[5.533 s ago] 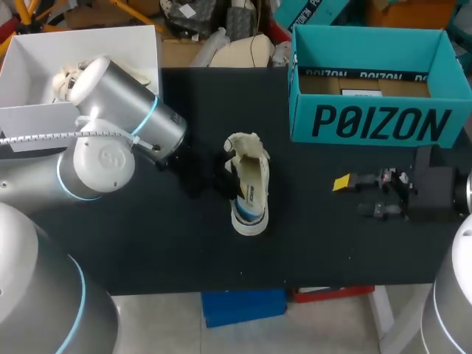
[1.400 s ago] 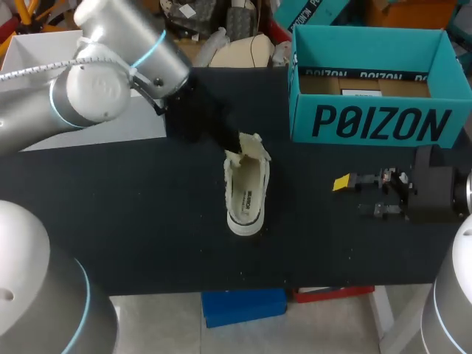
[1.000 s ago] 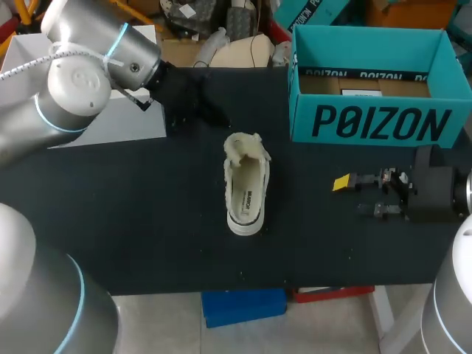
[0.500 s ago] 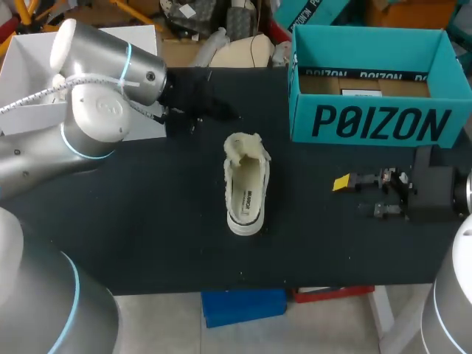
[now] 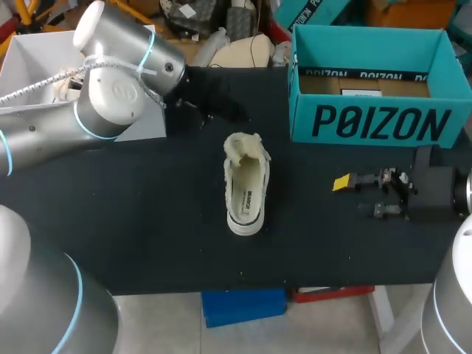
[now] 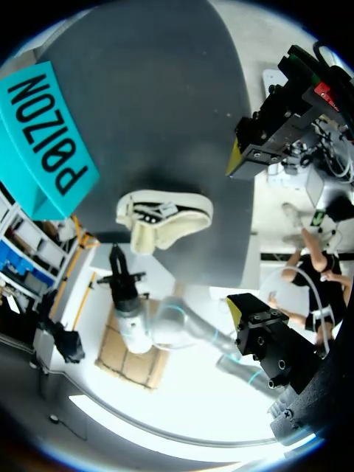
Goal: Take the shoe out of the shoebox, open the shoe tongue, remove and reinsert the insole, then place the shoe into the shoebox
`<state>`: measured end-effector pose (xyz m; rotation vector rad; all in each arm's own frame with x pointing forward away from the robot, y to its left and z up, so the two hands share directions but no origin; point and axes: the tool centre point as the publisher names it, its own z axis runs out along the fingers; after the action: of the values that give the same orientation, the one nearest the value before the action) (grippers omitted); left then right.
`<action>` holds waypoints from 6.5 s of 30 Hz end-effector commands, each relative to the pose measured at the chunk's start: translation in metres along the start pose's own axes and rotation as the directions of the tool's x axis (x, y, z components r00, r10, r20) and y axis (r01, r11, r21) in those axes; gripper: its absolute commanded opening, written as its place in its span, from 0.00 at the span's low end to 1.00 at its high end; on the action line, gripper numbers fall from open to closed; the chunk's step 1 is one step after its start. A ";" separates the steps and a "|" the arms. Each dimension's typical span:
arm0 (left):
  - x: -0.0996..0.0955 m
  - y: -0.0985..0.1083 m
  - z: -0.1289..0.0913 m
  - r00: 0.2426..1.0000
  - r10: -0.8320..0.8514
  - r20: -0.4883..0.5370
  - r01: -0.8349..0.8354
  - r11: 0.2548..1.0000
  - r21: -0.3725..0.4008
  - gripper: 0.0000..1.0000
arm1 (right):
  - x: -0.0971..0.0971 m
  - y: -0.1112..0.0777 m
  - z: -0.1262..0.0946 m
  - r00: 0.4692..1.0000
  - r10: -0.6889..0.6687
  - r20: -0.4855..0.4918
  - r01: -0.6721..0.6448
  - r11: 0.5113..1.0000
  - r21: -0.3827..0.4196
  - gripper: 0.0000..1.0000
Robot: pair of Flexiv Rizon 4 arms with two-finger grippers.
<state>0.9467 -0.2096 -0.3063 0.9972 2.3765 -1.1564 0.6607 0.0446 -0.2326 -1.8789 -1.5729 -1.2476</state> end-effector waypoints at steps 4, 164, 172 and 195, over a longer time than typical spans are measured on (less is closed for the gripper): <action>-0.009 0.001 0.011 0.989 0.060 -0.137 -0.051 0.996 0.066 0.00 | 0.000 0.000 -0.001 1.000 0.001 0.001 -0.001 1.000 0.001 1.00; 0.080 -0.054 -0.063 0.709 0.566 -0.421 -0.589 0.803 0.087 0.30 | 0.000 0.000 -0.001 1.000 0.001 0.001 -0.001 1.000 0.001 1.00; 0.083 -0.063 -0.074 0.887 0.353 -0.299 -0.364 0.931 0.020 0.00 | 0.000 0.000 -0.001 1.000 0.001 0.001 -0.001 1.000 0.001 1.00; 0.140 -0.074 -0.127 0.850 -0.525 -0.045 0.515 0.846 -0.138 1.00 | 0.000 0.000 -0.001 1.000 0.001 0.001 -0.001 1.000 0.001 1.00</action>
<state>0.8050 -0.0807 -0.2596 0.8566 2.7873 -1.0665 0.6600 0.0441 -0.2323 -1.8795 -1.5727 -1.2477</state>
